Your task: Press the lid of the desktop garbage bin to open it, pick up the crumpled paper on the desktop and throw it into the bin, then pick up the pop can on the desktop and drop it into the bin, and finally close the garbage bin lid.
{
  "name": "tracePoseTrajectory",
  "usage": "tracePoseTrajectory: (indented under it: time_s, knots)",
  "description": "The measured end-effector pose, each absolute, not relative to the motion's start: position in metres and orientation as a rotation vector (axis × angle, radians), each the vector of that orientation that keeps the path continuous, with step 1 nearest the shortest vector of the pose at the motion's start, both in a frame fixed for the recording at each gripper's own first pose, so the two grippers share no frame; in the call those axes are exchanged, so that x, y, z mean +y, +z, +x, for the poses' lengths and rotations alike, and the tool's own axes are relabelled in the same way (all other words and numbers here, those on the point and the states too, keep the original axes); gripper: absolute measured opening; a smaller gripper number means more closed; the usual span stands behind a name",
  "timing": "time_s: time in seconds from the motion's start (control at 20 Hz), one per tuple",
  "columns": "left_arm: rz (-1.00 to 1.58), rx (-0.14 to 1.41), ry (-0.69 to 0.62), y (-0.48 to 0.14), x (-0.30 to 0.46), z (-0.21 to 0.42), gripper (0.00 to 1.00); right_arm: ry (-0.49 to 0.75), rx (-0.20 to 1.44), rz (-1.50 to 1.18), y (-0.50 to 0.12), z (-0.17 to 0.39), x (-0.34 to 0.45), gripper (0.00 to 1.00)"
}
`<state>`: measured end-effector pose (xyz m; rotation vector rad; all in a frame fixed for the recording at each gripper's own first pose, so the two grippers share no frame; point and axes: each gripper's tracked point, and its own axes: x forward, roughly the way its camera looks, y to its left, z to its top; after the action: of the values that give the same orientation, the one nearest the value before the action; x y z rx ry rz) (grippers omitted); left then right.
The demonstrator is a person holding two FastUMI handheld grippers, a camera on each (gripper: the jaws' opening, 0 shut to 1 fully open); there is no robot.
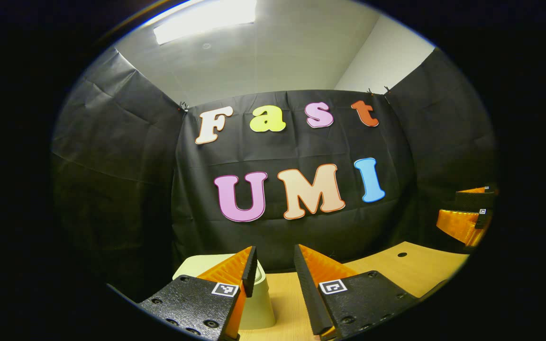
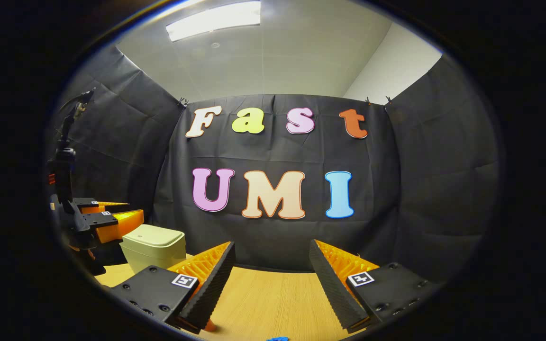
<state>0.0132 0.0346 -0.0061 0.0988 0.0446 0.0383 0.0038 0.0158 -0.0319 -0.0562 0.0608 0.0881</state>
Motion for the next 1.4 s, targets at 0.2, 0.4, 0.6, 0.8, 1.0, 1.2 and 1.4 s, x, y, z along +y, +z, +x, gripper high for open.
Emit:
tracePoseTrajectory:
  time_s: [0.2, 0.4, 0.6, 0.8, 1.0, 1.2, 1.4]
  knots:
    - [0.077, 0.068, 0.064, -0.012, 0.053, 0.019, 0.18, 0.081, 0.063, -0.064, -0.032, 0.002, 0.015, 0.99]
    - [0.077, 0.154, 0.121, -0.038, 0.090, 0.028, 0.00, 0.069, 0.064, -0.070, -0.032, -0.002, 0.012, 0.99]
    - [0.094, 0.211, 0.184, -0.058, 0.129, 0.038, 0.00, 0.057, 0.079, -0.077, -0.038, -0.004, 0.011, 0.99]
    - [0.075, 0.271, 0.207, -0.084, 0.156, 0.052, 0.00, 0.046, 0.102, -0.093, -0.046, -0.010, 0.010, 0.99]
    - [0.042, 0.338, 0.213, -0.114, 0.171, 0.068, 0.00, 0.031, 0.120, -0.108, -0.051, -0.013, 0.007, 0.98]
    - [0.029, 0.368, 0.214, -0.133, 0.175, 0.071, 0.00, 0.015, 0.137, -0.123, -0.057, -0.016, 0.003, 0.98]
    - [-0.094, 0.310, 0.266, -0.135, 0.176, 0.067, 0.00, 0.003, 0.162, -0.114, -0.065, -0.013, 0.001, 1.00]
